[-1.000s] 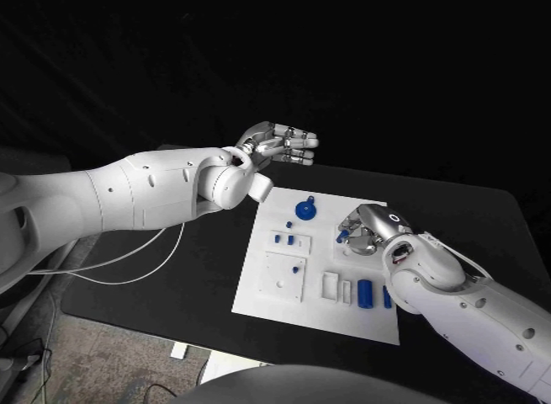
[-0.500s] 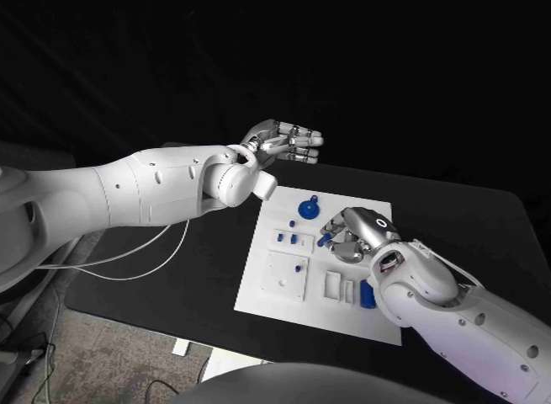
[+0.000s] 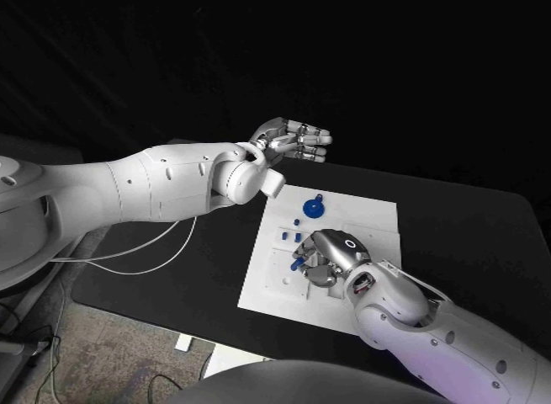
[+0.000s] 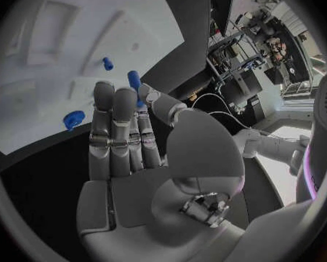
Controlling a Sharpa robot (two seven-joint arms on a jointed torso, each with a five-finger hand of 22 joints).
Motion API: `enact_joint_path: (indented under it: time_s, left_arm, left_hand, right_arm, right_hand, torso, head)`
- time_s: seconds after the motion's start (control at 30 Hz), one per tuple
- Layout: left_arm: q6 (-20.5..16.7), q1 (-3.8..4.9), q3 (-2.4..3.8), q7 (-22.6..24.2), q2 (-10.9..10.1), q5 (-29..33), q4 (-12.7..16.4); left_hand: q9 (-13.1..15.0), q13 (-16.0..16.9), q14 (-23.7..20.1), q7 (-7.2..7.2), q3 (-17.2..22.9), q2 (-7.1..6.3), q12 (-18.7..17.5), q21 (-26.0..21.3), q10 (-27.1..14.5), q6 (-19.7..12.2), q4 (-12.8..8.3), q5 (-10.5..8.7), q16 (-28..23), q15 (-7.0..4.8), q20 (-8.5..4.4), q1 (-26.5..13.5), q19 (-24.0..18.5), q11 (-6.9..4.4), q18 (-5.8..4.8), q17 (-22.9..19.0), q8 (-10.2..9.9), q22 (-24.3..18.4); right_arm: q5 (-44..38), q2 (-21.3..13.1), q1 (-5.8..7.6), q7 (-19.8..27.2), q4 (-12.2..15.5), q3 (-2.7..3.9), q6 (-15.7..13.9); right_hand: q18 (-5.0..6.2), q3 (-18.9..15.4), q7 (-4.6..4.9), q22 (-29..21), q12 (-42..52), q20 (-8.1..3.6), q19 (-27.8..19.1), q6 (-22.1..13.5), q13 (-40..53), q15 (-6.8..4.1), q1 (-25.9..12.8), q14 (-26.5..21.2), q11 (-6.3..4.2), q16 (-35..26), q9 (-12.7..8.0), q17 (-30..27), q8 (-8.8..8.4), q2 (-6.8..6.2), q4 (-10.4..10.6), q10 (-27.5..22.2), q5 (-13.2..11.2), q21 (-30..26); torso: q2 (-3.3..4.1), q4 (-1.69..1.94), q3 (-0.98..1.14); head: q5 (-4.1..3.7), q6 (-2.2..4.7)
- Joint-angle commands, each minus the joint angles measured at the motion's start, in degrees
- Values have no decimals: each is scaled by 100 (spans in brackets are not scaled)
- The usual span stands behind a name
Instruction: Assemble the parts on the task board
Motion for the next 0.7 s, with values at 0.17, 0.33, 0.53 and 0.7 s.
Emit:
enact_joint_path:
  time_s: [0.17, 0.33, 0.53, 0.7]
  left_arm:
    - [43, 6, 1, 76, 41, 58, -8]
    - [57, 6, 1, 75, 59, 62, -14]
    - [69, 5, 0, 68, 76, 66, -28]
    - [79, 4, -1, 63, 88, 67, -43]
  left_hand:
    - [4, -1, -30, 9, 33, 54, 3, 2, 25, 39, -3, 21, 0, 3, 13, 7, -14, 14, 65, -7, 0, -8]
    - [4, -1, -28, 8, 36, 62, 0, 2, 27, 40, -3, 23, 0, 2, 11, 9, -13, 13, 65, -7, -2, -7]
    - [4, -1, -28, 8, 36, 62, 0, 2, 27, 40, -3, 23, 0, 2, 11, 9, -13, 13, 65, -7, -2, -7]
    - [3, -1, -33, 11, 32, 67, -1, 0, 24, 34, 1, 21, 1, 3, 12, -3, -15, 15, 63, -7, -3, -8]
  right_arm:
    - [-41, 141, 16, 197, -59, -133, 29]
    - [-160, 219, 17, 168, -169, -191, 66]
    - [-305, 296, 17, 147, -368, -218, 132]
    - [-333, 346, 16, 145, -437, -239, 175]
  right_hand:
    - [36, -18, -2, 12, 24, -32, 55, 52, 5, -36, -8, 18, -115, 31, 11, -12, 18, 45, -30, 161, 12, -43]
    - [37, -17, -2, 20, 24, -33, 60, 53, 5, -36, -13, 19, -115, 32, 11, -16, 18, 51, -45, 161, 20, -48]
    - [37, -7, -3, 39, 24, -33, 53, 56, 5, -35, -17, 17, -114, 32, 11, -22, 19, 51, -68, 163, 23, -54]
    - [37, -7, -3, 39, 24, -33, 53, 56, 5, -35, -17, 17, -114, 32, 11, -22, 19, 51, -68, 163, 23, -54]
  torso:
    - [2, 2, 4]
    - [1, -3, 3]
    - [2, -4, 6]
    - [4, -2, 11]
  head:
    - [32, -29]
    - [37, -31]
    - [45, -37]
    - [57, -41]
